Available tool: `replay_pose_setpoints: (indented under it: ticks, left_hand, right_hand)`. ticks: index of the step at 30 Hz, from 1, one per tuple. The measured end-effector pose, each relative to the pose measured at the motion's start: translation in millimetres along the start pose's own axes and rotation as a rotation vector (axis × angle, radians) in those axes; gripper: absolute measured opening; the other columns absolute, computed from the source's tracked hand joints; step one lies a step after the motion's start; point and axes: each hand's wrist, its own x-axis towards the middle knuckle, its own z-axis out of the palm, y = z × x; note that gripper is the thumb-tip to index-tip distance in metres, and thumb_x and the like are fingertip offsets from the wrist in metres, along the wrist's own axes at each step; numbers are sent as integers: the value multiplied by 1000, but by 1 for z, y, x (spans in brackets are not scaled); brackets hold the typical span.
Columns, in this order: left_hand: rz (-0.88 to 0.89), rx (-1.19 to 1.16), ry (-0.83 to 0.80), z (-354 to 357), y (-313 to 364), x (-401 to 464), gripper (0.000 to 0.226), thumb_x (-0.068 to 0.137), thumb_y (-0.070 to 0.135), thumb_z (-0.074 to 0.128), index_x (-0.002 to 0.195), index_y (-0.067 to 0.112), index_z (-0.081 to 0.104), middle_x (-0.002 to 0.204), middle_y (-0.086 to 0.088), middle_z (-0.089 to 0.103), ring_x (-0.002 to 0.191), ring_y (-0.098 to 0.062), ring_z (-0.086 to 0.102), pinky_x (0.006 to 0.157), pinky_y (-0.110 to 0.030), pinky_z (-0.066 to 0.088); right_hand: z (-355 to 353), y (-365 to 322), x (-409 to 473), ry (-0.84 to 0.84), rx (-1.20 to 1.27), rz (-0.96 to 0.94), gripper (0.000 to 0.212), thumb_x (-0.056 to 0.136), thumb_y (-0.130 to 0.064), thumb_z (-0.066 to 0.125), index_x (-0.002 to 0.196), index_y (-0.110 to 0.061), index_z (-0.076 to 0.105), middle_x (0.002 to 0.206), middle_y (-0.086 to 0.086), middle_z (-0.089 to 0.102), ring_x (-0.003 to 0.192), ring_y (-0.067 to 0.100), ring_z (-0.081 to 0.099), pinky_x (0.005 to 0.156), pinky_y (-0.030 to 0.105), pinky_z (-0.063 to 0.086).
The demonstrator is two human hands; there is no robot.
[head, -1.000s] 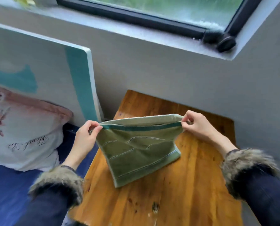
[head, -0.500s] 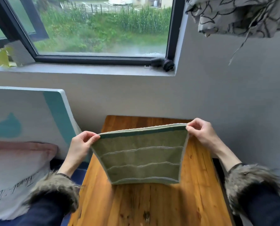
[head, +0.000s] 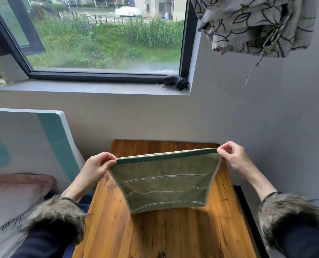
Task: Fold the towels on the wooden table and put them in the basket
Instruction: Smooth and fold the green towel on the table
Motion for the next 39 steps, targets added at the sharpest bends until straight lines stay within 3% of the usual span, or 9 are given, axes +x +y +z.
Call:
replay_pose_setpoints:
  ticks: [6, 10, 13, 16, 24, 28, 32, 35, 39]
  left_hand:
    - [52, 40, 105, 4, 3, 10, 21, 88, 7, 58, 83, 27, 62, 83, 1, 66, 80, -11, 60, 71, -18, 44]
    - [107, 171, 104, 4, 1, 19, 22, 87, 5, 60, 105, 17, 66, 87, -1, 67, 81, -14, 62, 78, -25, 48]
    - [116, 262, 120, 7, 0, 37, 11, 84, 1, 63, 89, 8, 70, 87, -7, 69, 80, -18, 60, 78, -27, 45]
    - [42, 265, 158, 10, 3, 65, 8, 85, 3, 62, 86, 7, 69, 88, -11, 69, 82, -21, 59, 78, -26, 41]
    - [130, 235, 323, 1, 36, 108, 8, 86, 3, 60, 88, 3, 68, 89, -12, 68, 80, -18, 57, 77, -24, 41]
    - [172, 208, 342, 5, 35, 98, 9, 86, 2, 60, 90, 3, 68, 89, -10, 68, 81, -17, 58, 78, -24, 43]
    - [125, 200, 267, 21, 11, 68, 9, 84, 1, 63, 88, 6, 69, 85, -3, 66, 79, -16, 59, 77, -17, 41]
    - [28, 202, 140, 41, -23, 31, 10, 83, 1, 64, 86, 10, 69, 83, -2, 67, 78, -17, 61, 78, -23, 44]
    - [-100, 254, -74, 78, -67, -32, 9, 83, 5, 65, 84, 13, 69, 82, 0, 68, 78, -16, 61, 74, -23, 42]
  right_hand:
    - [1, -1, 10, 25, -31, -59, 18, 89, -7, 58, 79, -21, 55, 77, -1, 59, 74, 14, 55, 58, 8, 46]
    - [1, -5, 14, -18, -198, -86, 18, 91, -9, 55, 103, -20, 62, 99, 1, 65, 98, 18, 59, 84, 23, 48]
    - [4, -15, 21, -96, -483, -112, 24, 94, -13, 51, 113, -11, 65, 112, 3, 65, 108, 19, 57, 91, 24, 39]
    - [12, -29, 38, -128, -542, -70, 22, 94, -10, 48, 107, -9, 66, 111, 7, 65, 108, 23, 56, 89, 25, 38]
    - [9, -55, 78, 166, -533, -188, 19, 92, -4, 47, 100, -2, 64, 108, 17, 64, 103, 32, 56, 86, 29, 38]
    - [5, -53, 69, 228, -491, -244, 19, 91, -2, 48, 100, -1, 65, 105, 17, 65, 99, 31, 58, 84, 27, 39]
    - [9, -26, 41, 175, -444, -147, 17, 89, -3, 54, 98, -4, 69, 102, 13, 68, 96, 27, 61, 81, 22, 38]
    - [16, 12, 9, 35, -466, -16, 16, 89, -8, 57, 98, -8, 70, 100, 8, 70, 94, 22, 61, 76, 18, 35]
    - [26, 69, -46, -147, -518, 173, 17, 90, -10, 56, 96, -12, 71, 102, 5, 70, 100, 21, 60, 82, 19, 36]
